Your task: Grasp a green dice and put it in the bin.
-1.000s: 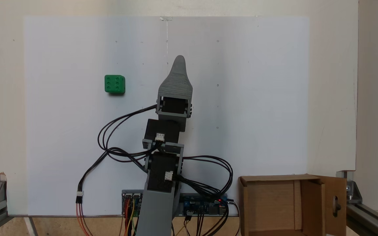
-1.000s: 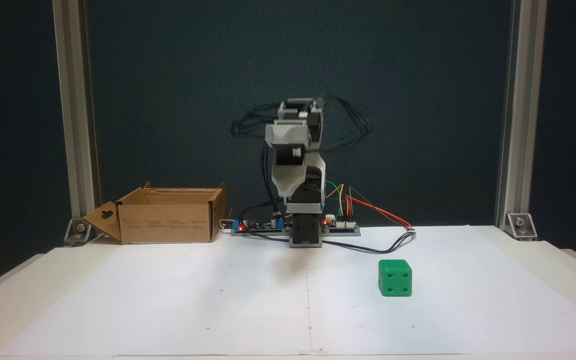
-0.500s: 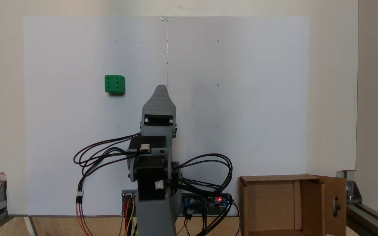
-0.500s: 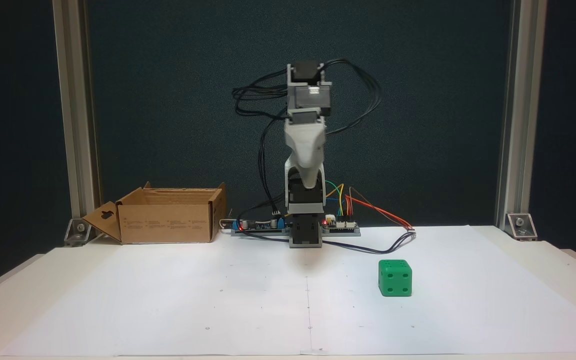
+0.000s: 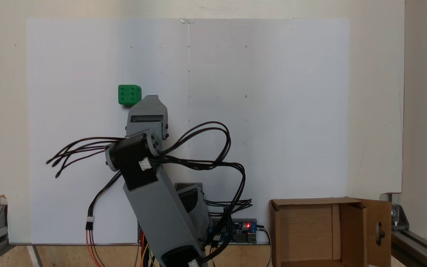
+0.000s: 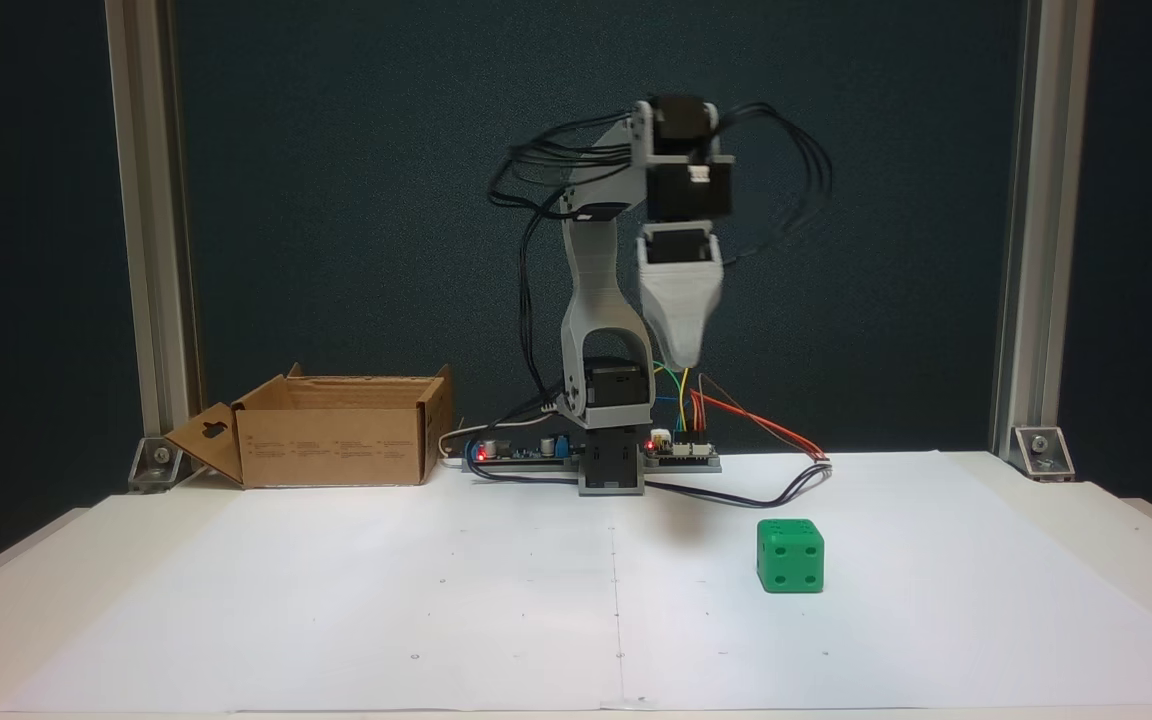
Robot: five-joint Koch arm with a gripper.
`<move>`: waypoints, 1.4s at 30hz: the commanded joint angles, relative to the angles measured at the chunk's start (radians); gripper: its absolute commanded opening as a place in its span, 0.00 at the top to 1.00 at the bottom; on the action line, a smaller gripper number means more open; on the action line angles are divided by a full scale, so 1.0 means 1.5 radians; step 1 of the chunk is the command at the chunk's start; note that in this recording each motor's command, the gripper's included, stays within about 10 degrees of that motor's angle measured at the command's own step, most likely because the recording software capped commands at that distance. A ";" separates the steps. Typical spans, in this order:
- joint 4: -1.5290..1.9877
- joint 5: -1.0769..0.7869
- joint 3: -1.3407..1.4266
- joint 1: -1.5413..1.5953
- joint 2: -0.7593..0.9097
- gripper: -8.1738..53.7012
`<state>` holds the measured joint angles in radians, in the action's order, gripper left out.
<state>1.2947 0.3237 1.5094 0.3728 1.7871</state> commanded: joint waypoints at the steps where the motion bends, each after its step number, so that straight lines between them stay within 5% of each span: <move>1: -0.004 0.061 -0.058 0.016 -0.014 0.17; 22: -0.036 0.193 -0.236 0.058 -0.209 0.16; 42: -0.033 0.239 -0.256 0.084 -0.255 0.16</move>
<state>1.2425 0.6121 1.1796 0.4909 1.4021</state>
